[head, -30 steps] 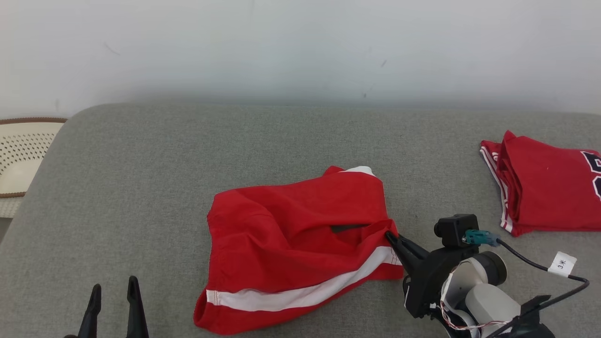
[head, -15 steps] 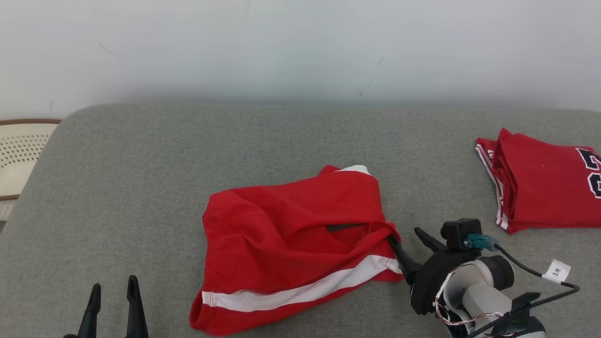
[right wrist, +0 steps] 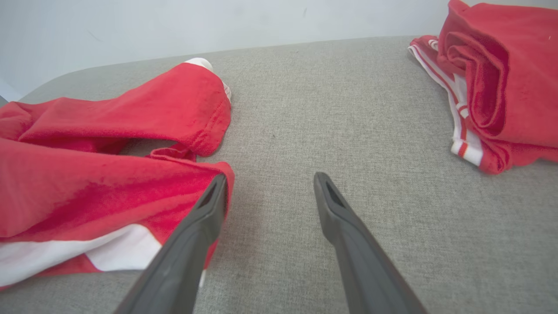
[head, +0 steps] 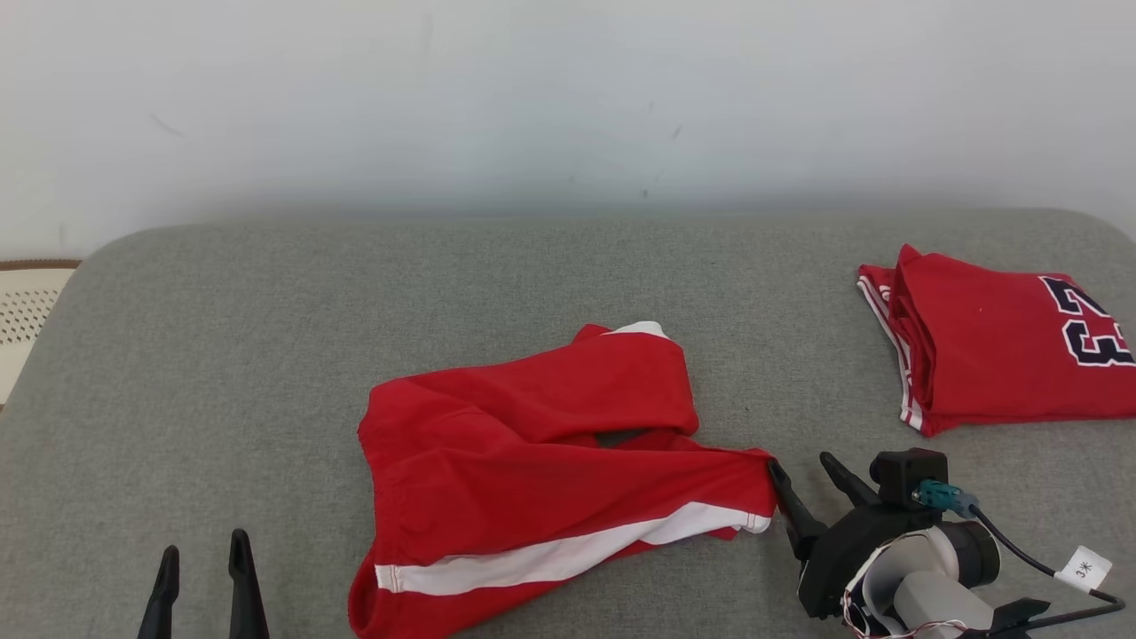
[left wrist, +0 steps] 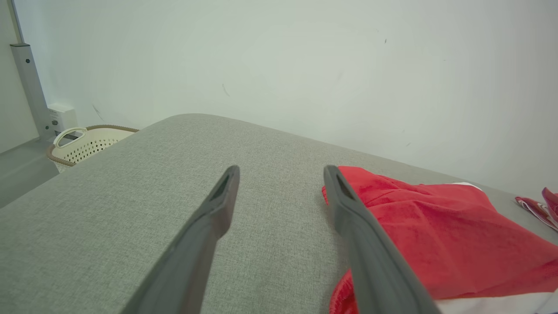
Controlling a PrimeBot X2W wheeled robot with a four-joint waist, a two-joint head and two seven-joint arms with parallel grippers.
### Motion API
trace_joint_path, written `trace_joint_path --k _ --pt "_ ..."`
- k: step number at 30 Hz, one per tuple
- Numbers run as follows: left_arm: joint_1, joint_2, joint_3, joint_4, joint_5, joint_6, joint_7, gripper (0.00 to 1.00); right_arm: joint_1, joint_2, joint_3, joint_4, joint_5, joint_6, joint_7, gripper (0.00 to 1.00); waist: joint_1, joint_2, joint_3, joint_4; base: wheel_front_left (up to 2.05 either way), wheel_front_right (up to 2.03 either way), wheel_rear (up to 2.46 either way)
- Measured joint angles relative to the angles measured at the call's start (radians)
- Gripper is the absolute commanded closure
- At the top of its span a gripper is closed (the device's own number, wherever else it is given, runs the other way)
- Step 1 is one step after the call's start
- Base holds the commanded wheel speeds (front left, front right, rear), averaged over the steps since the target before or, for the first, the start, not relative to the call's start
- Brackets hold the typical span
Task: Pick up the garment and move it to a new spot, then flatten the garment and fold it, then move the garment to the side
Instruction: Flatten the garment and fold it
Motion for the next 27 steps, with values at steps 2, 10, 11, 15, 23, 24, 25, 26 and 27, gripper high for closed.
trace_joint_path --k 2,10,11,15,23,24,25,26,27 --pt "0.001 0.000 0.002 0.000 0.000 0.000 0.000 0.00 0.013 0.000 0.010 -0.007 0.005 0.000 0.002 0.00 -0.0001 0.0000 -0.005 -0.004 0.00 0.00 0.00" --pt "0.013 0.000 -0.003 0.000 0.000 0.001 0.000 0.00 0.050 -0.021 0.051 -0.099 0.088 0.000 0.020 0.00 -0.0001 0.0000 -0.019 -0.011 0.00 0.00 0.00" --pt "0.013 0.000 -0.004 0.000 0.000 0.001 0.000 0.00 0.057 -0.029 0.063 -0.121 0.098 0.000 0.020 0.00 -0.0001 0.0000 -0.021 -0.011 0.00 0.00 0.00" --pt "0.024 0.000 -0.003 -0.002 0.000 0.000 0.000 0.00 0.091 -0.058 0.066 -0.189 0.126 0.000 0.010 0.00 -0.0001 0.0000 -0.029 -0.011 0.00 0.00 0.00" --pt "0.038 0.000 0.008 -0.025 0.000 0.005 0.000 0.00 0.142 -0.079 -0.046 -0.297 0.043 0.000 -0.012 0.00 -0.0001 0.0000 -0.035 -0.031 0.00 0.00 0.00" --pt "0.039 0.000 0.009 -0.027 0.002 0.007 0.000 0.00 0.153 -0.077 -0.072 -0.314 0.029 0.000 -0.013 0.00 -0.0001 0.0000 -0.036 -0.034 0.00 0.00 0.00" --pt "0.039 0.000 0.009 -0.030 0.003 0.009 0.000 0.00 0.165 -0.072 -0.102 -0.335 0.008 0.000 -0.015 0.00 -0.0001 0.0000 -0.037 -0.036 0.00 0.00 0.00" --pt "0.040 0.000 0.011 -0.032 0.007 0.009 0.000 0.00 0.178 -0.067 -0.131 -0.358 -0.017 0.000 -0.015 0.00 -0.0001 0.0000 -0.038 -0.038 0.00 0.00 0.00" --pt "0.045 0.000 0.013 -0.034 0.023 0.011 0.000 0.00 0.208 -0.054 -0.190 -0.402 -0.066 0.000 -0.015 0.00 -0.0001 -0.0001 -0.041 -0.042 0.00 0.00 0.00"
